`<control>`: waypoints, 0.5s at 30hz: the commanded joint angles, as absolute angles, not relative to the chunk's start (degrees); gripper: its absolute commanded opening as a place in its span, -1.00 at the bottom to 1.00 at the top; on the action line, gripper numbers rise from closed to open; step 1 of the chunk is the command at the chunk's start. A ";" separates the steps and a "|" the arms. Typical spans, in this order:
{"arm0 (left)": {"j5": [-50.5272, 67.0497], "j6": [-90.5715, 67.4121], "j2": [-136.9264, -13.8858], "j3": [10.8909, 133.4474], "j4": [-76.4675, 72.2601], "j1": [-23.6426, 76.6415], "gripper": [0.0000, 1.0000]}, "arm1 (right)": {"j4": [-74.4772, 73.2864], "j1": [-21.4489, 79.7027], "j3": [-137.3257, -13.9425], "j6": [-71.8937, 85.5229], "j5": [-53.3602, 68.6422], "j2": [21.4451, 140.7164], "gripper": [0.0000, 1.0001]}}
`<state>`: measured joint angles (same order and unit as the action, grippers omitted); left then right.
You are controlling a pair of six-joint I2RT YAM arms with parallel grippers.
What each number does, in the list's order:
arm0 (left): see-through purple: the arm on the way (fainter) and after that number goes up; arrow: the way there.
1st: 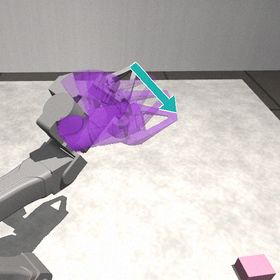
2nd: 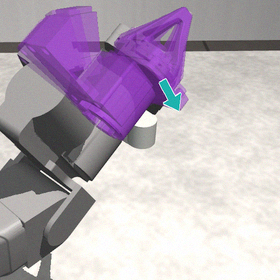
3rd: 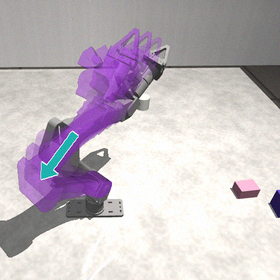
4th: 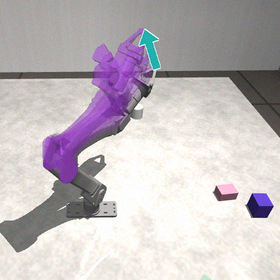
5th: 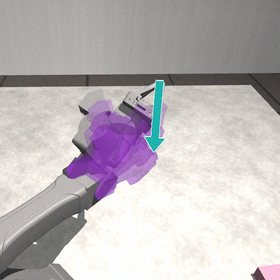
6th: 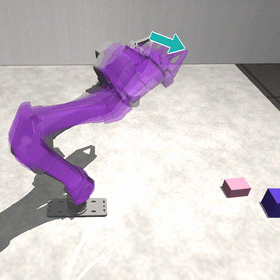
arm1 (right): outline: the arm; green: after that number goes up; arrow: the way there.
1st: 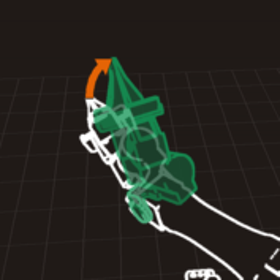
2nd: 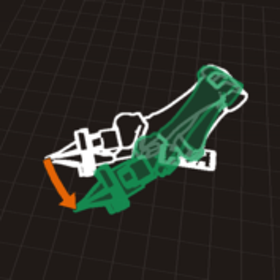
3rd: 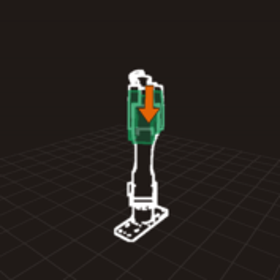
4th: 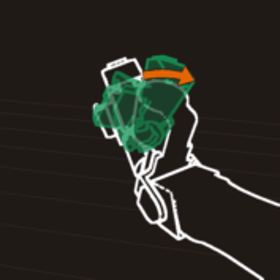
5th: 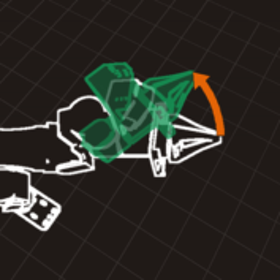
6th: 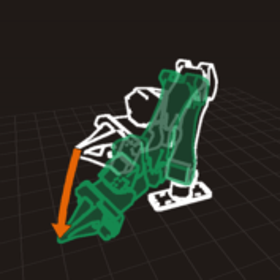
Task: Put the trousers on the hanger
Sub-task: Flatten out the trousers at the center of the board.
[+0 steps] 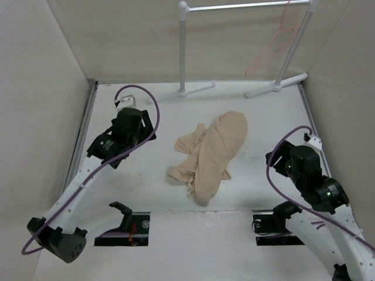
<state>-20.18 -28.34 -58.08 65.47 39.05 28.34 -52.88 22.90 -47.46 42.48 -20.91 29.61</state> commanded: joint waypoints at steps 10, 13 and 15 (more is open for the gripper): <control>-15.38 -29.71 -62.57 63.54 32.70 31.06 0.32 | -49.75 23.50 -47.46 42.54 -15.82 30.93 -0.79; -14.33 -29.88 -65.29 63.81 29.63 33.08 0.29 | -50.01 25.09 -47.46 42.89 -14.51 31.99 -0.91; -12.49 -29.71 -68.45 63.81 26.99 34.14 0.18 | -49.40 26.93 -47.29 43.15 -12.05 32.95 -0.87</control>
<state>-14.98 -29.34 -66.22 64.20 32.75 32.71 -52.21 24.95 -46.96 42.52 -15.53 31.99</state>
